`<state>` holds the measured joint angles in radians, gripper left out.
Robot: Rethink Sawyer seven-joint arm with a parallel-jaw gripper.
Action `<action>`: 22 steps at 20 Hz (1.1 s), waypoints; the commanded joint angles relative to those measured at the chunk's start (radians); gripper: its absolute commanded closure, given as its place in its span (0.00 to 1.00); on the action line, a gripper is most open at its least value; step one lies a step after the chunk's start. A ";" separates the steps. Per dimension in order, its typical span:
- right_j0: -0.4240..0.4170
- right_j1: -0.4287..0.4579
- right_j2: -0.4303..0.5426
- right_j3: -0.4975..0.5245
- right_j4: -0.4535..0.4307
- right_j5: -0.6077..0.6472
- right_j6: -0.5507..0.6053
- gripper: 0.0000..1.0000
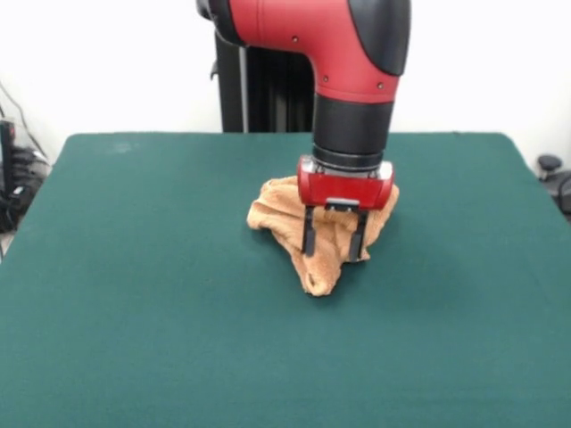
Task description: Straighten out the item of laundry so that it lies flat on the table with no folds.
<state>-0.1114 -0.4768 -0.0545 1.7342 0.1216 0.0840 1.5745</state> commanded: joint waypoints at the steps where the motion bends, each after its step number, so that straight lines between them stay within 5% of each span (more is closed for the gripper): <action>1: -0.003 0.157 0.156 0.060 -0.022 -0.117 0.213 0.00; 10: 0.014 0.194 0.167 0.117 0.016 -0.171 0.268 0.00; 22: 0.030 0.067 0.174 0.263 0.045 -0.134 0.303 0.00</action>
<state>-0.1115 -0.4444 -0.0305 1.8057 0.1235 -0.1126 1.5745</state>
